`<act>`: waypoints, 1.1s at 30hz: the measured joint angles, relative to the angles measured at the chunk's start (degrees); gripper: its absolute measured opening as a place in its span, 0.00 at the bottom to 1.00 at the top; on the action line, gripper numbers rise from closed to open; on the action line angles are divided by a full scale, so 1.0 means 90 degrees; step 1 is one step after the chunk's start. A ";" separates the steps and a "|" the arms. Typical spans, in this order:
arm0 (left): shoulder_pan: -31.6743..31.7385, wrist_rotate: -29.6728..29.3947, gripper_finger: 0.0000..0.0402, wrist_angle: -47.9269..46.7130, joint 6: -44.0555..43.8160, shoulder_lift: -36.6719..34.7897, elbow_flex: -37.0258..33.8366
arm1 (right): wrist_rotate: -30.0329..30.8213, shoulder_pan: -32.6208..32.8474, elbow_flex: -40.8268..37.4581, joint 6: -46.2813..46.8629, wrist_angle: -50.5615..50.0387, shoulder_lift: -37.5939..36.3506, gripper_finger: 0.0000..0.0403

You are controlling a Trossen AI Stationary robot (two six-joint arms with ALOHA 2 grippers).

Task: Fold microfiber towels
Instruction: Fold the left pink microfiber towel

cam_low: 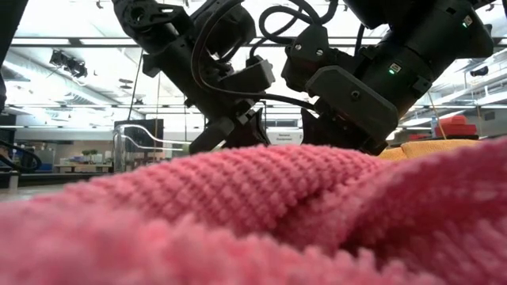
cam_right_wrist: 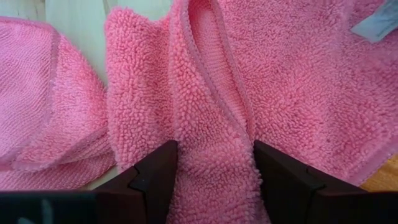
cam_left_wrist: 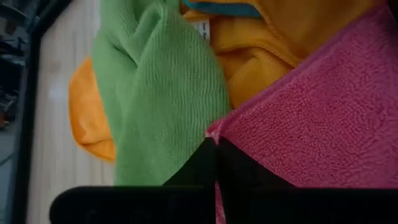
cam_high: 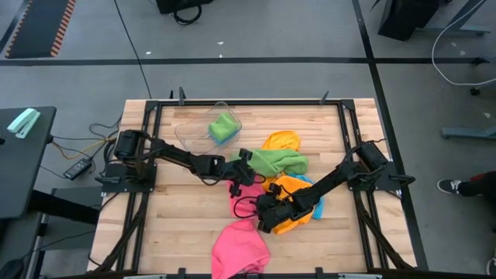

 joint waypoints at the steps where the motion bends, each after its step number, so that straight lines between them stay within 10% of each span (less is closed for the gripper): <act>1: 0.0000 -0.0036 0.02 0.0029 0.0092 -0.0022 0.0000 | 0.0000 0.0000 0.0000 0.0000 0.0000 0.0000 0.53; 33: -0.0677 -0.0268 0.44 -0.1134 -0.0197 -0.0895 0.0002 | 0.0050 0.0000 0.0000 -0.0030 -0.0032 0.0000 0.53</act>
